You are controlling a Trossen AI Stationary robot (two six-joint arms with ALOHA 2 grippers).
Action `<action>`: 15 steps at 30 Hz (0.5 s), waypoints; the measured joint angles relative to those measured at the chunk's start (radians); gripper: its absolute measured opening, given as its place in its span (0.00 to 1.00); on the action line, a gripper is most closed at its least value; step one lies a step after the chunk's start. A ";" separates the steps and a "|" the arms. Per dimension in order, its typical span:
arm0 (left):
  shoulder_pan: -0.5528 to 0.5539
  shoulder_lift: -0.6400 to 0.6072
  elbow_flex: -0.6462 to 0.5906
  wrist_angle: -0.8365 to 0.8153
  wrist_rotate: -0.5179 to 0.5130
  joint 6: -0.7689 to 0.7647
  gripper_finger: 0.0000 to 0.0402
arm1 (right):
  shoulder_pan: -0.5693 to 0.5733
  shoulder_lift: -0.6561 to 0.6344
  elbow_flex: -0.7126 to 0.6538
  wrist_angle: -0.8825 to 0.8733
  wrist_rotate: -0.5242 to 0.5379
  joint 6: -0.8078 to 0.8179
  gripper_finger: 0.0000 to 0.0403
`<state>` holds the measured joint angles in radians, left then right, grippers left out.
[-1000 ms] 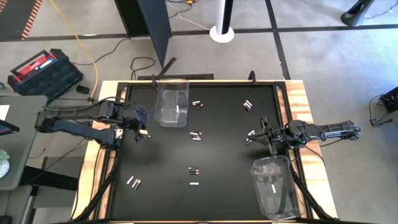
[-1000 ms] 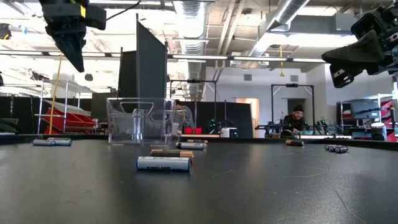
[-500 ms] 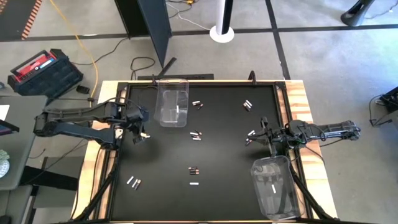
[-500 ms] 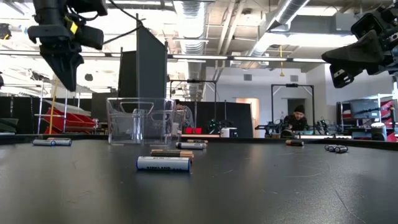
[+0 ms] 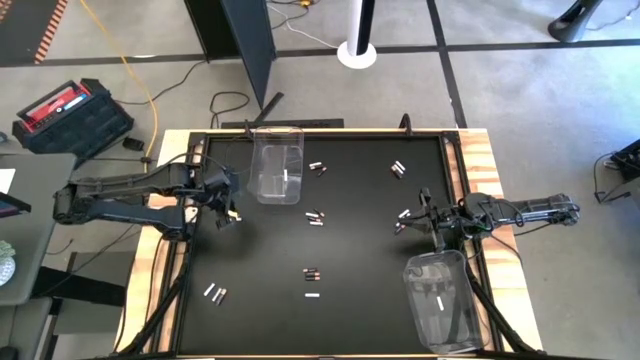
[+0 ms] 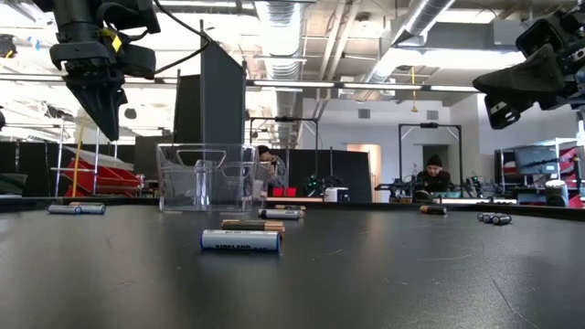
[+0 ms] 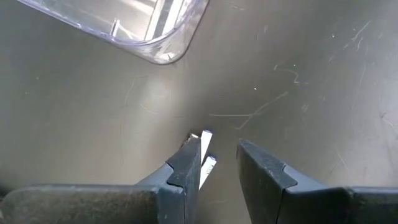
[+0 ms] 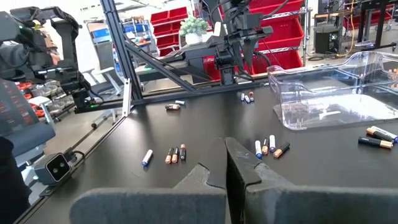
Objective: Sort batteries
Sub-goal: Put the black battery into the top transparent bin
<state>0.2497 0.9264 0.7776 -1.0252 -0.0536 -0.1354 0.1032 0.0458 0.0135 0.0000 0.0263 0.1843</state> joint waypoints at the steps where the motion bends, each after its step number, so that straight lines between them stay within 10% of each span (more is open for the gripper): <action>1: 0.000 0.000 0.000 0.000 -0.003 0.000 0.24 | 0.000 0.000 0.000 0.000 0.000 0.000 0.03; 15: 0.000 0.003 0.000 -0.027 -0.015 0.152 0.24 | 0.000 0.000 0.000 0.000 0.000 0.000 0.03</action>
<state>0.2497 0.9296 0.7776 -1.0526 -0.0681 0.0163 0.1032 0.0459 0.0139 -0.0002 0.0261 0.1843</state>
